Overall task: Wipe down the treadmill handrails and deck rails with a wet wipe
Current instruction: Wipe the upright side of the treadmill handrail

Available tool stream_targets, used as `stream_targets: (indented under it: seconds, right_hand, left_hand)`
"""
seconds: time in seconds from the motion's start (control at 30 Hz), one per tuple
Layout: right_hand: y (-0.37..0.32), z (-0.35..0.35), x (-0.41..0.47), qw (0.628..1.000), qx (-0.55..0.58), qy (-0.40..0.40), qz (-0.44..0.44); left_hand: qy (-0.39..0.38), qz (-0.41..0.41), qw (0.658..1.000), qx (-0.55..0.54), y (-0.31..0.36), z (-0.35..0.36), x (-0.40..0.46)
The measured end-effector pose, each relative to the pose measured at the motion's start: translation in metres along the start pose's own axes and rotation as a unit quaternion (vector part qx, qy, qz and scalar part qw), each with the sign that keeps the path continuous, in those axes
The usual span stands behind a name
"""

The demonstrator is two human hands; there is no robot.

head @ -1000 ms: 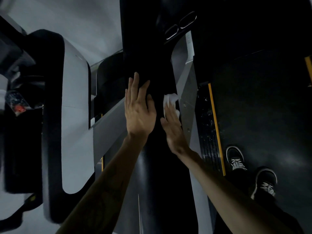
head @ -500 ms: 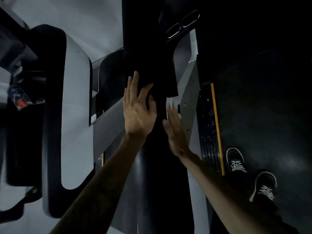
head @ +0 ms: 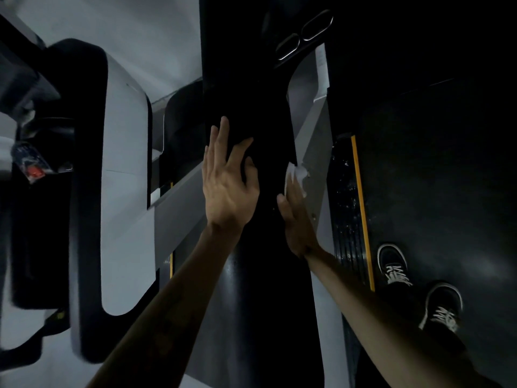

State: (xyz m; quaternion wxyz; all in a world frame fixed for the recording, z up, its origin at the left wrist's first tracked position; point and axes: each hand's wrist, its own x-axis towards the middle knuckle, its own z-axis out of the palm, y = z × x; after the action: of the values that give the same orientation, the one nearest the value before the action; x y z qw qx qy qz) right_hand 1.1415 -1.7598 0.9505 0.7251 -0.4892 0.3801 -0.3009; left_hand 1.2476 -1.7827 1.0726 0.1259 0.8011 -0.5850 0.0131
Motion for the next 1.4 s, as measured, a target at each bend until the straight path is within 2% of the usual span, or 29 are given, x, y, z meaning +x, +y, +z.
stream_targets:
  seconds: [0.17, 0.2, 0.33, 0.4, 0.53, 0.67, 0.8, 0.93, 1.03, 1.17, 1.27, 1.4]
  right_hand:
    - [-0.018, -0.001, 0.030, 0.994, -0.036, 0.005, -0.102]
    - [-0.021, -0.003, 0.043, 0.994, -0.038, 0.008, -0.101]
    - [-0.017, -0.010, 0.057, 0.999, 0.046, 0.018, 0.003]
    - [-0.009, -0.008, 0.036, 0.999, 0.028, 0.019, 0.014]
    - [-0.003, 0.003, 0.000, 1.000, -0.002, 0.011, -0.022]
    - [-0.020, 0.000, 0.031, 0.996, -0.015, 0.018, -0.087]
    - [-0.020, -0.009, 0.054, 0.999, 0.023, 0.030, -0.019]
    - [-0.011, -0.006, 0.028, 0.998, 0.042, 0.022, 0.027]
    - [-0.010, -0.003, 0.016, 1.000, 0.017, 0.014, 0.001]
    - [-0.016, -0.010, 0.055, 0.999, 0.006, 0.009, -0.048]
    - [-0.011, -0.019, 0.083, 1.000, 0.014, -0.008, -0.020]
    - [0.002, -0.012, 0.056, 0.999, 0.043, 0.010, 0.010]
  left_hand:
    - [-0.001, -0.004, 1.000, 0.004, 0.000, 0.000, 0.001]
    - [0.000, -0.003, 1.000, 0.003, 0.000, 0.000, 0.001]
    - [0.000, -0.003, 1.000, -0.004, 0.000, 0.001, 0.001]
    - [-0.001, -0.003, 1.000, -0.007, -0.001, 0.001, 0.000]
    - [0.002, -0.007, 1.000, -0.001, 0.001, 0.000, 0.001]
    - [-0.002, -0.007, 1.000, 0.005, 0.001, 0.000, 0.001]
    - [-0.002, -0.007, 1.000, 0.003, -0.001, 0.002, 0.001]
    - [-0.005, -0.010, 1.000, 0.003, -0.001, 0.001, 0.002]
    - [-0.007, -0.007, 1.000, 0.007, 0.000, 0.000, 0.002]
    - [-0.007, -0.013, 1.000, 0.006, 0.002, -0.001, 0.002]
    - [-0.008, -0.014, 1.000, 0.002, 0.002, -0.001, 0.002]
    - [-0.009, -0.017, 1.000, -0.002, 0.004, -0.002, 0.003]
